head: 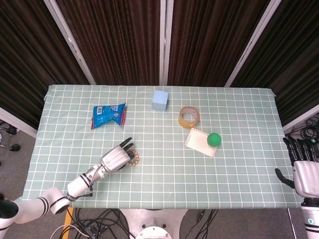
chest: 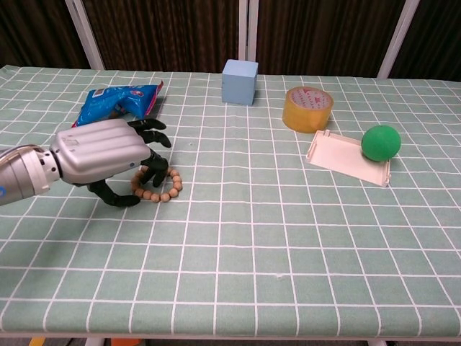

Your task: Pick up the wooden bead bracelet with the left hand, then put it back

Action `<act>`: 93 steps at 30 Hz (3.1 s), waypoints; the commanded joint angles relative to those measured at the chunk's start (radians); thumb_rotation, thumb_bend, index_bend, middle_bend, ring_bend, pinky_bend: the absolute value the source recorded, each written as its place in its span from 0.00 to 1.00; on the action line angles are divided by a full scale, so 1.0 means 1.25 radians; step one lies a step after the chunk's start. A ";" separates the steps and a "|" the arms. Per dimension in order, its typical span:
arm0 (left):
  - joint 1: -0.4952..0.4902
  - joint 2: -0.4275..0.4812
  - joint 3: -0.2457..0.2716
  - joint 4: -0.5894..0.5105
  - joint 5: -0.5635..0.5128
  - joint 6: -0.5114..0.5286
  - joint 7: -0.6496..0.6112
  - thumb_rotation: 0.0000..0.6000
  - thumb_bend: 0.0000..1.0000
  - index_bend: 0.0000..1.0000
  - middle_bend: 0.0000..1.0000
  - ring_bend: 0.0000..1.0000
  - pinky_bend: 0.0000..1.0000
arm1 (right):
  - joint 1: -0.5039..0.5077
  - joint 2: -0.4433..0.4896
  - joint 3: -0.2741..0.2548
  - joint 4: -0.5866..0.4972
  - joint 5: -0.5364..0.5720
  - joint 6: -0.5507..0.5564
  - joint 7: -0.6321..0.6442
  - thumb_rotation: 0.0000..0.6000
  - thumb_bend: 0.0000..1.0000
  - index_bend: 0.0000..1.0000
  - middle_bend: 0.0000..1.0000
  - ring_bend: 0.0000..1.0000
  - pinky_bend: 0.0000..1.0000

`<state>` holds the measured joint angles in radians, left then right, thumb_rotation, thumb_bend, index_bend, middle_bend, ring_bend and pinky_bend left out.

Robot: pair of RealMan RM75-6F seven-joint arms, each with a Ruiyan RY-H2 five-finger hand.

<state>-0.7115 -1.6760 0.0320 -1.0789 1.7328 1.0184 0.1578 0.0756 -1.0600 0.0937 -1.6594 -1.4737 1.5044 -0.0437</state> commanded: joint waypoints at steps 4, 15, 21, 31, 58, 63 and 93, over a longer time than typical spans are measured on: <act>-0.001 -0.006 0.008 0.009 -0.003 0.008 -0.003 1.00 0.23 0.48 0.53 0.17 0.05 | -0.002 -0.003 -0.002 0.003 -0.001 0.001 0.001 1.00 0.16 0.00 0.04 0.00 0.00; 0.001 -0.026 0.021 0.036 -0.008 0.021 -0.007 1.00 0.26 0.54 0.55 0.21 0.07 | -0.007 -0.002 -0.002 0.001 -0.003 0.008 0.003 1.00 0.16 0.00 0.04 0.00 0.00; 0.014 -0.014 0.009 0.001 -0.036 0.061 -0.184 1.00 0.30 0.57 0.59 0.24 0.09 | -0.010 -0.002 0.000 0.001 -0.007 0.016 0.005 1.00 0.16 0.00 0.04 0.00 0.00; 0.039 0.095 -0.057 -0.168 -0.169 0.060 -0.711 1.00 0.36 0.58 0.64 0.29 0.11 | -0.017 -0.004 -0.001 0.008 -0.020 0.035 0.024 1.00 0.16 0.00 0.04 0.00 0.00; -0.003 0.205 -0.017 -0.303 -0.073 -0.017 -1.673 0.69 0.38 0.56 0.62 0.29 0.12 | -0.032 -0.001 -0.001 0.014 -0.032 0.058 0.047 1.00 0.16 0.00 0.04 0.00 0.00; -0.006 0.197 -0.024 -0.306 -0.102 -0.023 -1.630 0.37 0.38 0.56 0.61 0.29 0.12 | -0.031 0.022 0.008 -0.003 -0.041 0.070 0.046 1.00 0.16 0.00 0.04 0.00 0.00; -0.010 0.227 -0.065 -0.387 -0.236 -0.171 -1.533 0.24 0.36 0.55 0.64 0.29 0.13 | 0.017 0.126 0.018 -0.080 -0.018 -0.029 0.094 1.00 0.14 0.00 0.05 0.00 0.00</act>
<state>-0.7080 -1.4206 -0.0431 -1.5250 1.4609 0.8665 -1.6763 0.0864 -0.9164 0.1194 -1.7514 -1.5071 1.4847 0.0634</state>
